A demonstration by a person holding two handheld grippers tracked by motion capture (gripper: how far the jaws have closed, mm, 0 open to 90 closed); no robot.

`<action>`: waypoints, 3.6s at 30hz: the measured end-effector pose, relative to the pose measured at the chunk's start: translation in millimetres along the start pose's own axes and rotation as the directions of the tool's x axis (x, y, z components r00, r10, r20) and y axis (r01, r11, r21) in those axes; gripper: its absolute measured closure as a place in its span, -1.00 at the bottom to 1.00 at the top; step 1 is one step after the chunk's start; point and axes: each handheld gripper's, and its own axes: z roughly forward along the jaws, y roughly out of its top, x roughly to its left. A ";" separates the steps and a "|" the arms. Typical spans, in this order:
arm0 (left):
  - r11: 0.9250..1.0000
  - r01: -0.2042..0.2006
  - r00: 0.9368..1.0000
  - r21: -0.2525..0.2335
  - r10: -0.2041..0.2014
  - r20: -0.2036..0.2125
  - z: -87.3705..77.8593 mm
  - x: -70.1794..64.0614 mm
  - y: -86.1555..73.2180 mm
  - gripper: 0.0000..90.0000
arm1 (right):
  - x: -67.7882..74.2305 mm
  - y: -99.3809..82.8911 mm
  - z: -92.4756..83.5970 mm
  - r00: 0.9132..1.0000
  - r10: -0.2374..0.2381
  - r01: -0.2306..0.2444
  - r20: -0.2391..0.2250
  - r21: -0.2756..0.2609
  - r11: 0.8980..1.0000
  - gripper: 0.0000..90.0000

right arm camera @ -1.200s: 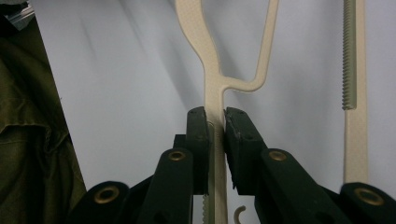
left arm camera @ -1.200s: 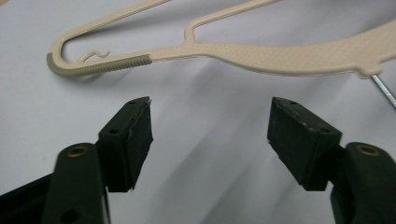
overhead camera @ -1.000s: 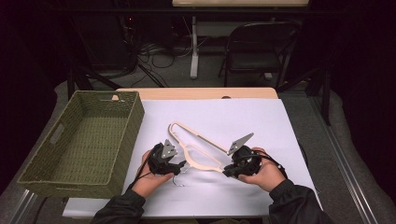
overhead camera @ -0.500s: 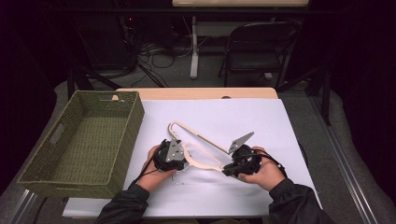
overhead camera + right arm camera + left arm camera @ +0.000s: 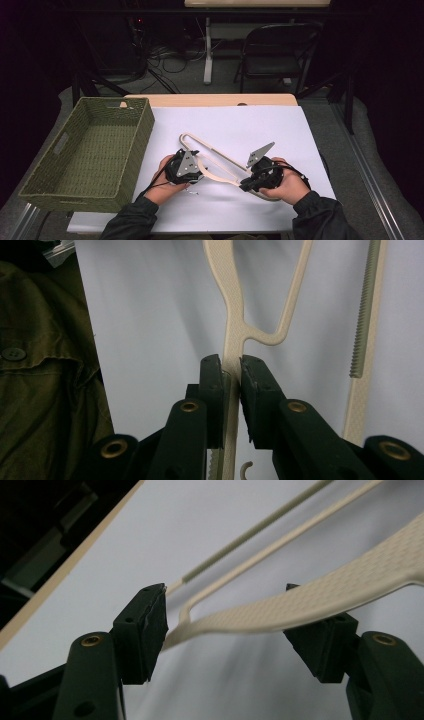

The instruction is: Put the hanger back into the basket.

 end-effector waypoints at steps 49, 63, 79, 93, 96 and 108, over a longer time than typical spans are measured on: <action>0.972 -0.199 0.977 0.123 0.188 0.100 36.3 30.8 70.8 0.79 | -8.4 -56.7 -49.6 0.983 0.163 -0.127 0.085 -0.326 0.937 1.00; 0.986 0.013 0.997 0.169 -0.027 0.078 19.4 55.3 76.5 0.92 | -9.9 -57.5 -44.2 0.982 0.170 -0.134 0.082 -0.335 0.933 1.00; 0.964 0.233 0.967 0.127 -0.244 0.077 2.1 65.5 81.9 0.92 | -13.4 -66.2 -36.4 0.979 0.191 -0.153 0.074 -0.358 0.921 1.00; 0.936 0.337 0.941 0.100 -0.339 0.010 -48.9 67.6 96.8 0.92 | -12.1 -71.1 -31.7 0.977 0.201 -0.160 0.077 -0.365 0.917 0.97; 0.937 0.333 0.942 0.106 -0.336 0.005 -60.6 66.6 99.0 0.92 | -12.2 -71.1 -31.5 0.976 0.202 -0.161 0.076 -0.365 0.917 0.96; 0.925 0.358 0.933 0.128 -0.361 -0.001 -88.0 73.0 96.9 0.92 | -13.2 -72.3 -30.6 0.971 0.221 -0.176 0.088 -0.360 0.916 0.78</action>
